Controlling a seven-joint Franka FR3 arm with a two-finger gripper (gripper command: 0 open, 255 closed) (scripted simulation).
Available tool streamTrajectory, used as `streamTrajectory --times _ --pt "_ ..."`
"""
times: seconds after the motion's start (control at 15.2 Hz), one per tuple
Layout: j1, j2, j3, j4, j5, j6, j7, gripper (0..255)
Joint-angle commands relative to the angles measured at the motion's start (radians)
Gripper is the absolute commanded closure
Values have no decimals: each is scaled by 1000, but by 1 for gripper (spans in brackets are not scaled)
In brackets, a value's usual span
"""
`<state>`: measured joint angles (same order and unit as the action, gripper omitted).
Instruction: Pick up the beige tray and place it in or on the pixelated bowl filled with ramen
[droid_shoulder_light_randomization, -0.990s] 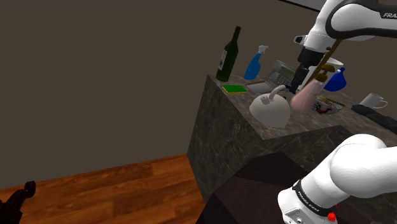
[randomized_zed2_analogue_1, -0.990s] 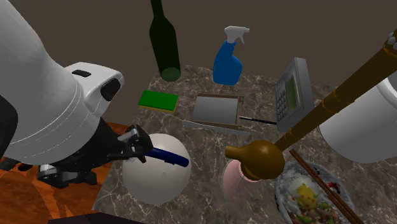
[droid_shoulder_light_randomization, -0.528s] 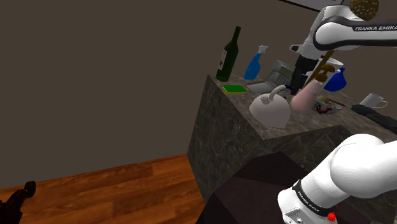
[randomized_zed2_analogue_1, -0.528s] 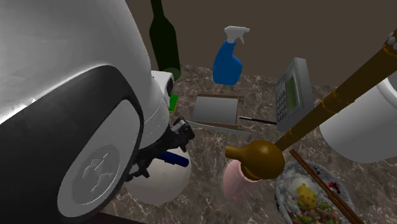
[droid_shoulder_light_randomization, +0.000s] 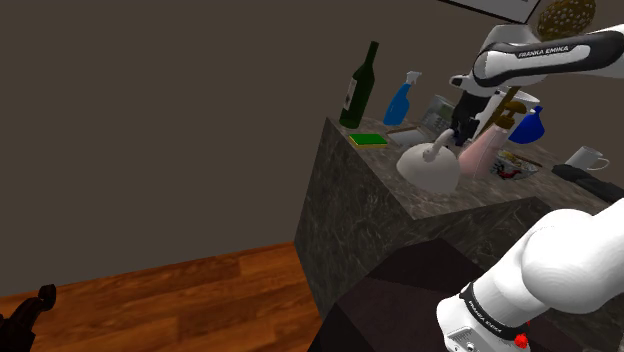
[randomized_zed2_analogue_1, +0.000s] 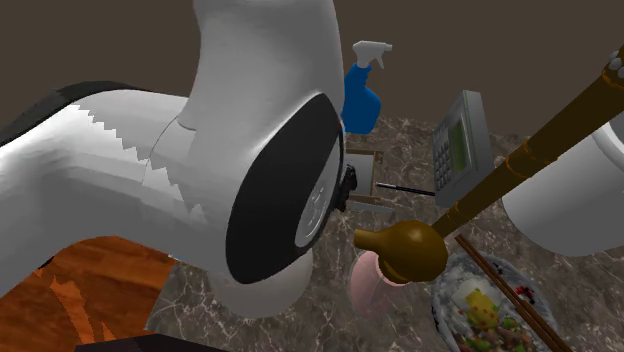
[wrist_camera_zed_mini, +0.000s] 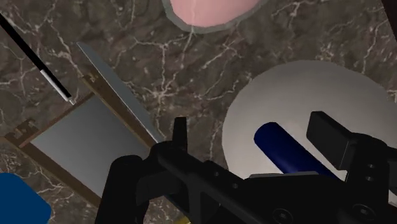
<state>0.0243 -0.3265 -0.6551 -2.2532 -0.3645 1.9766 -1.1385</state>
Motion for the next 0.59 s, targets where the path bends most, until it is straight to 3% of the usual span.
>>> streamTrajectory --times 0.0,0.26,0.53 --pt "19 95 -50 36 22 52 -91 0" --pt "40 279 -128 134 116 141 -284 0" --pt "5 480 -146 253 259 206 -493 0"
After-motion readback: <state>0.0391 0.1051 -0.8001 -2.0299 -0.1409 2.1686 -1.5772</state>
